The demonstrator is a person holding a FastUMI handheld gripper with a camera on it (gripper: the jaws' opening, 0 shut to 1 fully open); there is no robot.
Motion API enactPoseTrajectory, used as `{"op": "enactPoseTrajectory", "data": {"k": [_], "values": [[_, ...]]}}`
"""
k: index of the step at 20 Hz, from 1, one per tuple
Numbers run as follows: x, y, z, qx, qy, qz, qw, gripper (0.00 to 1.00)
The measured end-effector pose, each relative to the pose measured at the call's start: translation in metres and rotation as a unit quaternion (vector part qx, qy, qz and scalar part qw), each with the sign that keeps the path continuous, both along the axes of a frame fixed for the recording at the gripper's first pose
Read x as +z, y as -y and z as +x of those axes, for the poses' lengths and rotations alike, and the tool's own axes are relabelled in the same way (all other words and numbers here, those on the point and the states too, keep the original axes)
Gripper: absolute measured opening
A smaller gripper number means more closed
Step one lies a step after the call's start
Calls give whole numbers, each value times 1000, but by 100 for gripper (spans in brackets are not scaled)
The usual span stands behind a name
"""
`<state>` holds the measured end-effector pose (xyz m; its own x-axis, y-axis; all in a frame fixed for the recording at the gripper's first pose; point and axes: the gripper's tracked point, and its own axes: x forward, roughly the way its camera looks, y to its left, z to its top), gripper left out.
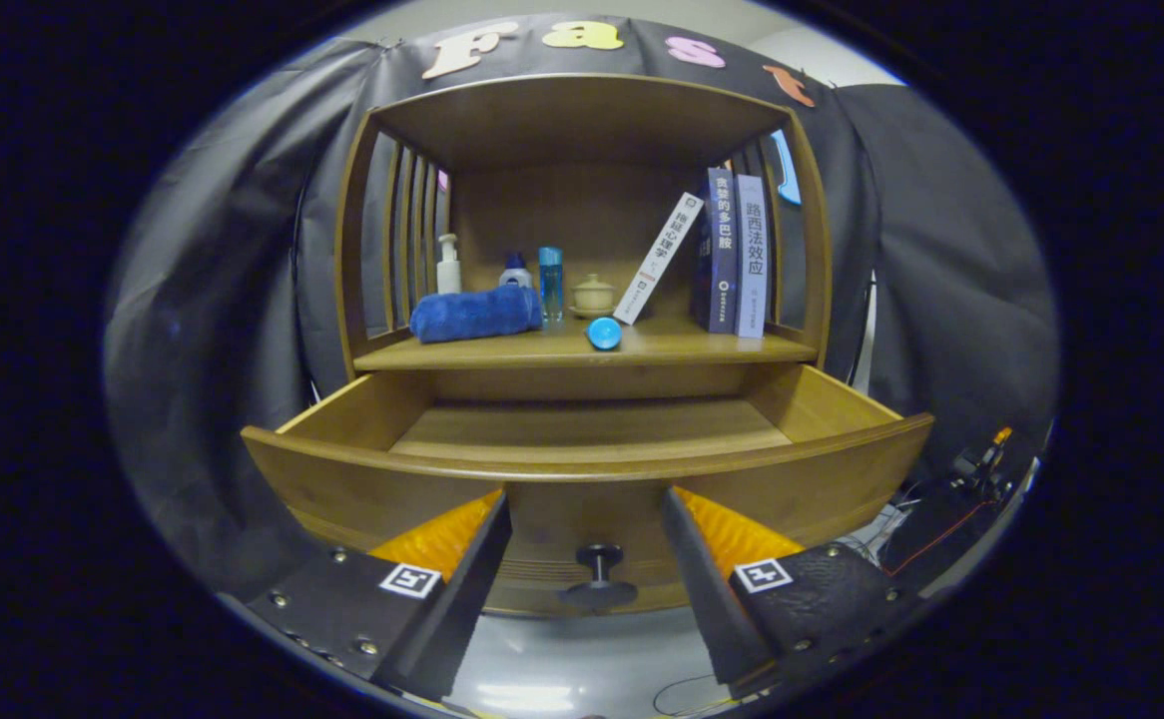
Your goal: Pull open the drawer, take out the items inside it, and place them on the countertop above the cabinet.
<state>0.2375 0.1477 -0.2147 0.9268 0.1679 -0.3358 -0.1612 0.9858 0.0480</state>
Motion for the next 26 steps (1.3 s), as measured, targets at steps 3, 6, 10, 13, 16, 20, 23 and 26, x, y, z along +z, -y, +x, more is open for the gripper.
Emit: {"op": "enactPoseTrajectory", "data": {"k": [3, 6, 10, 13, 16, 20, 23, 26], "values": [[7, -1, 7, 1, 9, 7, 1000, 92], [7, -2, 17, 5, 2, 1, 1000, 91], [4, -7, 39, 7, -1, -5, 1000, 92], [3, -10, 54, 10, -4, -2, 1000, 92], [4, -13, 71, 13, -5, 2, 1000, 92], [0, -19, 95, 13, -4, 9, 1000, 92], [-6, -27, 110, 8, -8, 18, 1000, 92], [-8, -32, 126, 5, -13, 21, 1000, 92]]}}
